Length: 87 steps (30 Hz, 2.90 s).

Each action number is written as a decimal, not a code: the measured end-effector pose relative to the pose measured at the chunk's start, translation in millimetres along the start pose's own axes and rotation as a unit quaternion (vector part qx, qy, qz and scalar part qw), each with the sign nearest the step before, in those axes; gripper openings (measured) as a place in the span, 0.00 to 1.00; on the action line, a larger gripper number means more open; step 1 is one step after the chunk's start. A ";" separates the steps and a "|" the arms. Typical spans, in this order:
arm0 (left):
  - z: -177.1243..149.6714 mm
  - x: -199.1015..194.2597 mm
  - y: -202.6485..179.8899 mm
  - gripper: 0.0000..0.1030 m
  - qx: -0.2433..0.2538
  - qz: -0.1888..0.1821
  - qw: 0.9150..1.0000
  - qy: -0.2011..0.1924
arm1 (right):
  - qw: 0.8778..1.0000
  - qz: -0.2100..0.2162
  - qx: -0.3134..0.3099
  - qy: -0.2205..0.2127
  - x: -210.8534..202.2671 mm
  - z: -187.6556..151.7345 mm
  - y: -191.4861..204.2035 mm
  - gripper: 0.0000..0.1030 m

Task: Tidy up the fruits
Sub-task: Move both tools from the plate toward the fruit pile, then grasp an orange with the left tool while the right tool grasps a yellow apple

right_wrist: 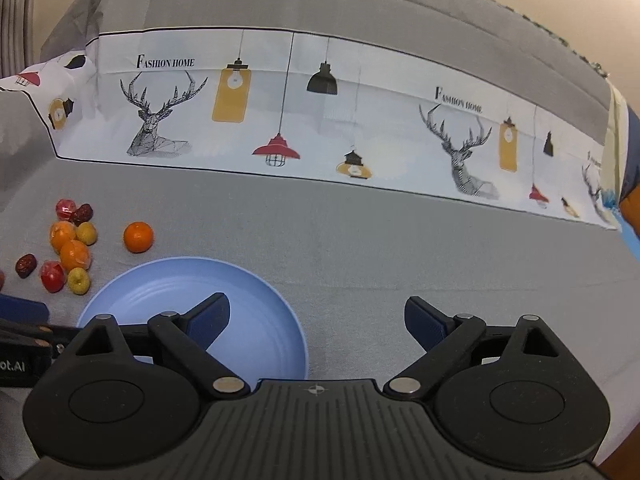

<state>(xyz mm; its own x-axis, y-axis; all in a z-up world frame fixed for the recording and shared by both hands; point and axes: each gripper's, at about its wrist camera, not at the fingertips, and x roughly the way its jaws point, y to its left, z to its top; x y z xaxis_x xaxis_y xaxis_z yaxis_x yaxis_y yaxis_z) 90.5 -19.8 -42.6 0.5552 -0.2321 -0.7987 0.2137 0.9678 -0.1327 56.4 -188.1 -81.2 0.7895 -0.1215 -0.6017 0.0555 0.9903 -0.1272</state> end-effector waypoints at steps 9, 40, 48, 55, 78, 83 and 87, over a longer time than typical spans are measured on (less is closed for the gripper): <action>6.9 -3.9 4.2 0.48 0.006 -0.025 1.000 -0.004 | 0.999 0.015 -0.015 0.024 1.3 2.1 2.4 0.80; 24.7 -14.8 119.3 0.23 -0.180 0.075 0.981 -0.019 | 0.994 0.112 0.006 0.014 -5.7 17.1 44.8 0.36; 19.9 -17.1 150.0 0.30 -0.252 0.107 0.962 -0.017 | 0.978 0.207 0.000 0.017 -3.0 23.1 89.5 0.36; 15.9 -12.7 166.9 0.53 -0.284 0.160 0.945 -0.015 | 0.972 0.229 -0.048 0.030 17.9 25.6 135.3 0.36; 7.5 16.1 176.1 0.59 -0.272 0.208 0.939 0.022 | 0.969 0.193 -0.122 0.090 87.4 15.7 190.8 0.26; 7.6 19.9 171.9 0.39 -0.260 0.213 0.941 0.032 | 0.969 0.205 -0.117 0.070 66.3 20.6 176.5 0.25; 8.1 12.9 168.0 0.38 -0.255 0.210 0.944 0.024 | 0.973 0.207 -0.098 0.032 34.3 35.5 158.3 0.25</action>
<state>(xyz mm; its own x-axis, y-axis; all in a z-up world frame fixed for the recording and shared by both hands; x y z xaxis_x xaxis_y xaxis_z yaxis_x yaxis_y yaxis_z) 140.1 139.0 -70.5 0.4646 0.1753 -0.8680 -0.4383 0.8972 -0.0534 113.9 -33.2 -94.0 0.6792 0.2744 -0.6808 -0.3819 0.9242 -0.0085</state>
